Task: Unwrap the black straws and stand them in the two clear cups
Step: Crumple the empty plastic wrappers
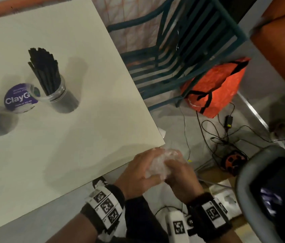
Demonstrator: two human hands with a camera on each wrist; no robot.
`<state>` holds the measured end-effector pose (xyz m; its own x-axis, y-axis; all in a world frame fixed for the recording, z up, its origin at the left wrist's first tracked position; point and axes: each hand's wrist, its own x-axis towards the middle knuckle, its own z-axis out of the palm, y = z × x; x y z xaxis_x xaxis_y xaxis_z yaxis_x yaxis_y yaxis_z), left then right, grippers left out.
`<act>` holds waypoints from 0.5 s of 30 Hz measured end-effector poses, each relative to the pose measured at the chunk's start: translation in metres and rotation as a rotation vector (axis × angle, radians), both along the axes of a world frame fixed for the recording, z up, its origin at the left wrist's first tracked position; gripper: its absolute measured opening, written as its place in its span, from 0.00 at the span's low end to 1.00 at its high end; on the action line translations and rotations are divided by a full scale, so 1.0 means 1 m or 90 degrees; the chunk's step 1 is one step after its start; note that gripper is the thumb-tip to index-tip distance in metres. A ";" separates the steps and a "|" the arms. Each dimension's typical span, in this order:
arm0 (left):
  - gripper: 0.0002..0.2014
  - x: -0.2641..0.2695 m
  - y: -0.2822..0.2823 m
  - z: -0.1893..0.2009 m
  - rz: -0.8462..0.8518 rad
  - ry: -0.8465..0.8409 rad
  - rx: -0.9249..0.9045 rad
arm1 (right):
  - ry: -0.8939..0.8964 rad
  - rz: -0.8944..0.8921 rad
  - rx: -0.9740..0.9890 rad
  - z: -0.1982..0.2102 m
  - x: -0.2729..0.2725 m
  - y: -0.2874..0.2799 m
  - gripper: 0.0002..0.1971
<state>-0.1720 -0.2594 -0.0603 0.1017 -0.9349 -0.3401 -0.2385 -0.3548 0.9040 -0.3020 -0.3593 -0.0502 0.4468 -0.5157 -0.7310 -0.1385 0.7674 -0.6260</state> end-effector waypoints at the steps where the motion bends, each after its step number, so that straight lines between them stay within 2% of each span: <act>1: 0.34 -0.007 -0.002 -0.006 -0.050 0.018 -0.005 | 0.028 -0.036 -0.004 -0.009 -0.008 -0.005 0.11; 3: 0.33 -0.024 -0.009 -0.017 -0.095 -0.042 -0.017 | 0.046 -0.079 0.020 -0.021 -0.021 -0.011 0.11; 4: 0.29 -0.033 -0.015 -0.021 -0.076 -0.084 -0.021 | 0.044 -0.080 0.050 -0.026 -0.025 -0.012 0.13; 6: 0.22 -0.045 -0.030 -0.026 -0.024 -0.145 -0.002 | 0.027 -0.029 0.111 -0.032 -0.034 -0.012 0.17; 8: 0.19 -0.051 -0.042 -0.036 -0.036 -0.212 0.048 | 0.034 0.064 0.124 -0.035 -0.041 -0.014 0.15; 9: 0.20 -0.052 -0.045 -0.044 -0.066 -0.246 0.070 | 0.059 0.107 0.101 -0.043 -0.047 -0.016 0.13; 11: 0.26 -0.051 -0.044 -0.059 -0.158 -0.276 0.118 | 0.122 0.188 0.008 -0.065 -0.057 -0.023 0.17; 12: 0.29 -0.047 -0.041 -0.070 -0.208 -0.268 0.146 | 0.162 0.215 -0.043 -0.084 -0.060 -0.030 0.15; 13: 0.30 -0.043 -0.038 -0.080 -0.238 -0.246 0.180 | 0.214 0.235 -0.083 -0.104 -0.062 -0.036 0.09; 14: 0.29 -0.037 -0.032 -0.090 -0.244 -0.224 0.222 | 0.277 0.271 -0.130 -0.130 -0.065 -0.041 0.07; 15: 0.27 -0.029 -0.025 -0.100 -0.233 -0.212 0.265 | 0.349 0.326 -0.175 -0.159 -0.065 -0.046 0.10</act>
